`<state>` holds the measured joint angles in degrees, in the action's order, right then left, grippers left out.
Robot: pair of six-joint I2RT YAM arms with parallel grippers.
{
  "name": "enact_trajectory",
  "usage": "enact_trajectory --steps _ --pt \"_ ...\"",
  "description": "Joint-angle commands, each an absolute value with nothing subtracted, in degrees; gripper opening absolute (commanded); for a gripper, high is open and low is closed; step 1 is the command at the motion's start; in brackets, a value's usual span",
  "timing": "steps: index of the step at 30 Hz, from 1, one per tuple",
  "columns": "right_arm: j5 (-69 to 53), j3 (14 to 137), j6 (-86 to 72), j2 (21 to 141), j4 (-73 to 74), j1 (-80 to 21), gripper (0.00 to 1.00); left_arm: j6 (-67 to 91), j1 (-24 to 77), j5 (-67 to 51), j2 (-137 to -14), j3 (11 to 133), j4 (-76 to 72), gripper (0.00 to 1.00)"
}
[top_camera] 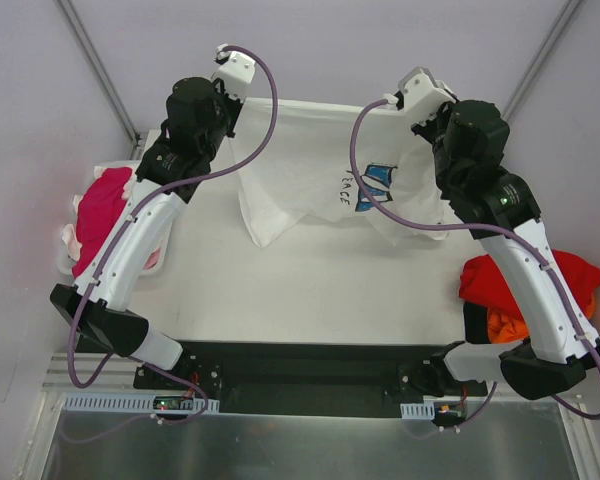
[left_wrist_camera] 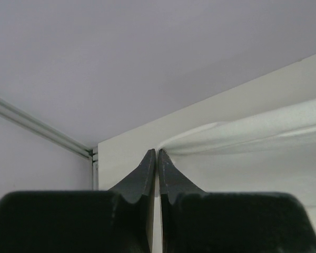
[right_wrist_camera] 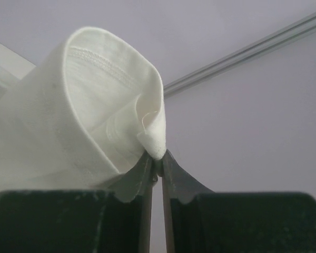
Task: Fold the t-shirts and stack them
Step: Flatten out the tshirt
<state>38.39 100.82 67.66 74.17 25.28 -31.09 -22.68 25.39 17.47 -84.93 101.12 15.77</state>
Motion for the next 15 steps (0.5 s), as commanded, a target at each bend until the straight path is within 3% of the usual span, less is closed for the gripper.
enact_trajectory --steps 1,3,9,15 --pt "42.71 101.7 68.47 72.16 20.83 -29.97 0.17 -22.41 23.82 21.71 -85.17 102.92 14.24 0.0" --pt "42.71 99.77 68.29 71.81 20.83 -30.06 0.19 -22.32 23.82 21.62 -85.34 102.31 14.24 0.0" --pt "42.98 95.28 67.59 70.14 21.27 -29.97 0.37 -22.06 23.73 20.57 -85.52 101.16 14.33 0.0" --pt "42.28 92.11 64.43 68.12 24.34 -29.88 0.38 -21.71 23.91 19.34 -84.9 98.35 14.33 0.0"
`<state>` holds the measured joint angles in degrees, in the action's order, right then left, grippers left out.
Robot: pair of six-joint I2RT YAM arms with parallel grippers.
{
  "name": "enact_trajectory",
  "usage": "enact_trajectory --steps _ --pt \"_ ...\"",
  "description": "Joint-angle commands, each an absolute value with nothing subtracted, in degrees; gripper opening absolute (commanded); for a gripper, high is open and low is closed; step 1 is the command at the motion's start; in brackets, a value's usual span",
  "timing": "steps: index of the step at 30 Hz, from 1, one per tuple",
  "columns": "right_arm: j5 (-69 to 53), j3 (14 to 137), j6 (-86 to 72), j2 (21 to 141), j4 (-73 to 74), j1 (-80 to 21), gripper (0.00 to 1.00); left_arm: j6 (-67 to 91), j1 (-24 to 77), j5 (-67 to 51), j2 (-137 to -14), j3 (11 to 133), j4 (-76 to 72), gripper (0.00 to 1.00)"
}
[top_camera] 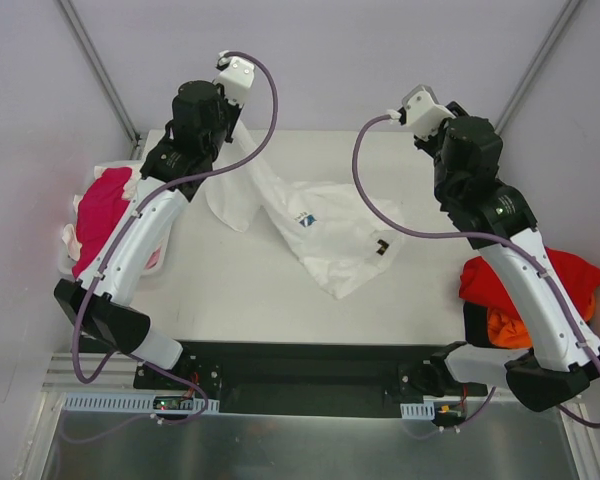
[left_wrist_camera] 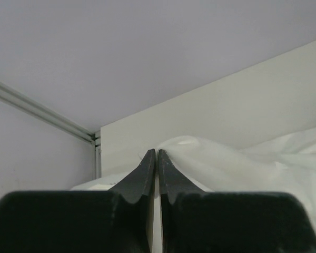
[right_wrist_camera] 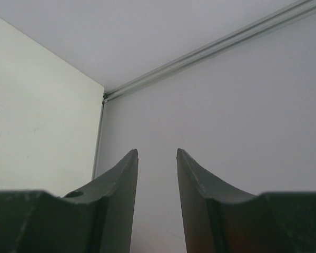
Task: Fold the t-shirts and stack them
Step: Flatten out the tshirt
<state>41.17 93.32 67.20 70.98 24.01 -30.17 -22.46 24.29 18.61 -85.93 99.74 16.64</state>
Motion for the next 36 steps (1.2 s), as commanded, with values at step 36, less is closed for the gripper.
enact_trajectory --steps 36 --pt "-3.6 81.64 35.86 102.91 40.69 -31.38 0.55 -20.74 27.69 18.2 -89.3 79.28 9.58 0.0"
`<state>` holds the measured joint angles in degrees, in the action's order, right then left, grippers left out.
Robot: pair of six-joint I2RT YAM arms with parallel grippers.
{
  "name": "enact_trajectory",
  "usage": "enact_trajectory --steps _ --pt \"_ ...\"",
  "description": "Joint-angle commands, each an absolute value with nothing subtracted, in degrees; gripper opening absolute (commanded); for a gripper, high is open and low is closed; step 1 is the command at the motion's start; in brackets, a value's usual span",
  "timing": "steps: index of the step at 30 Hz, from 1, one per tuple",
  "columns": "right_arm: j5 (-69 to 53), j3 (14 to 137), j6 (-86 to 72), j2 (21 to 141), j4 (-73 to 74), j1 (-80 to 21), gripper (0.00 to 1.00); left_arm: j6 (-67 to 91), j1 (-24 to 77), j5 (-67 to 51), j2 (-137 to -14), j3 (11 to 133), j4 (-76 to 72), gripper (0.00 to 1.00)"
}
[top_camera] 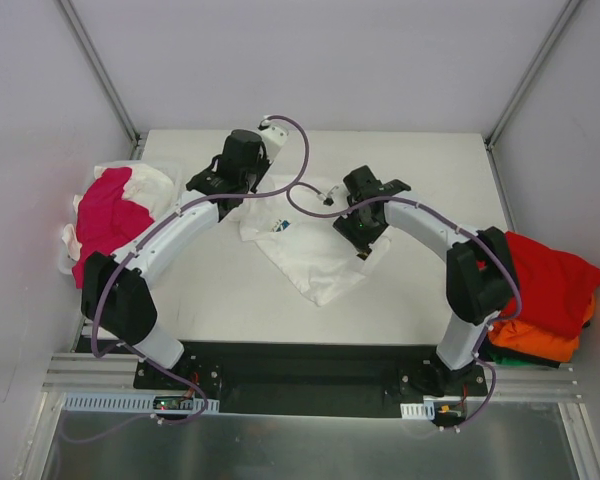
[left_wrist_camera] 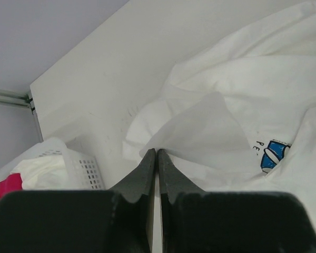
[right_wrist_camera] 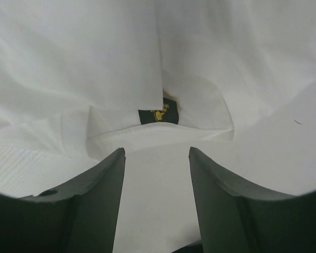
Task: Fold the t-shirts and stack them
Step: Flatten out the tshirt
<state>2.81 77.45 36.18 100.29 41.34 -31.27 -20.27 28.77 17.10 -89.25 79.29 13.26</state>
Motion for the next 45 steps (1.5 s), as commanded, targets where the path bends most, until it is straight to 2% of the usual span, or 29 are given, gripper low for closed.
enact_trajectory --steps 1,18,45 --pt "-5.0 82.17 36.03 104.57 40.87 -31.38 0.55 -20.74 27.69 18.19 -89.3 79.28 9.41 0.0" --pt "-8.26 86.66 39.72 111.71 41.05 -30.15 0.5 -20.65 27.33 17.93 -89.91 77.96 8.35 0.0" --pt "-11.43 83.06 41.31 114.78 41.13 -28.48 0.48 -21.18 27.33 18.37 -89.3 75.59 7.12 0.0"
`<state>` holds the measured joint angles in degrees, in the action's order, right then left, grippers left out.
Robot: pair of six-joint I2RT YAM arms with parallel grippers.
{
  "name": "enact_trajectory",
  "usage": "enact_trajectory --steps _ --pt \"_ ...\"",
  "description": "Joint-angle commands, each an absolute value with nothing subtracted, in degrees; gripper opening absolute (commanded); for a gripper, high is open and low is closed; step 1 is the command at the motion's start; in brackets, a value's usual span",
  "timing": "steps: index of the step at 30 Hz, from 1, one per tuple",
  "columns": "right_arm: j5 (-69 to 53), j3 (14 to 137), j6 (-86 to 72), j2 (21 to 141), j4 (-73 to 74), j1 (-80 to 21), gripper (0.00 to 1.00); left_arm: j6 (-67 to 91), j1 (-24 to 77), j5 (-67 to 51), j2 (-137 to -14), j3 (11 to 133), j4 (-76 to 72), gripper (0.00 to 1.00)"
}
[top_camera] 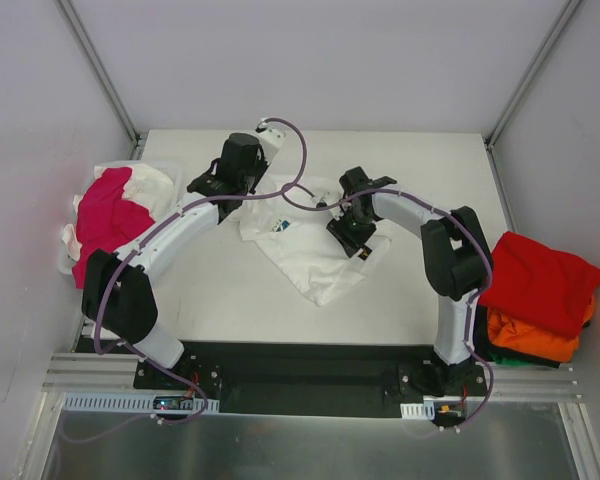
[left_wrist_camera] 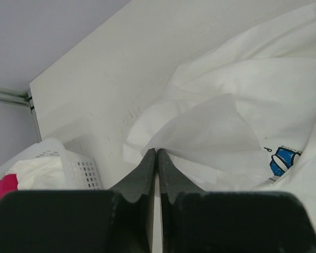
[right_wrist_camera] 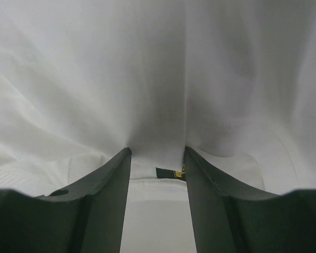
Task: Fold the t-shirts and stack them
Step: Flatten out the tshirt
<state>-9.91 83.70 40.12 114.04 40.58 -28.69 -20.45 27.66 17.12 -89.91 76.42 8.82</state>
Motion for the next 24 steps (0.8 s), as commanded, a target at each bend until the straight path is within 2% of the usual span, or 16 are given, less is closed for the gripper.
enact_trajectory --steps 1,9,12,16,17,24 --pt "-11.43 83.06 41.4 114.87 41.13 -28.48 0.48 -21.09 27.33 18.28 -89.38 75.67 7.12 0.0" --pt "-11.87 82.35 41.84 115.31 41.48 -28.04 0.45 -21.09 27.25 18.37 -89.3 75.23 6.77 0.0" --pt "-11.69 82.53 41.84 115.23 41.57 -28.04 0.35 -21.01 27.25 18.28 -89.3 75.23 6.86 0.0" --pt "-11.34 83.49 41.57 115.23 42.45 -28.04 0.03 -21.01 27.33 18.37 -89.47 74.97 6.68 0.0" --pt "-11.25 83.58 41.49 115.14 42.63 -28.04 0.01 -20.92 27.33 18.37 -89.47 74.71 6.59 0.0" --pt "-7.48 83.76 41.22 112.51 42.89 -28.04 0.01 -20.83 27.07 18.28 -89.91 74.18 6.15 0.0"
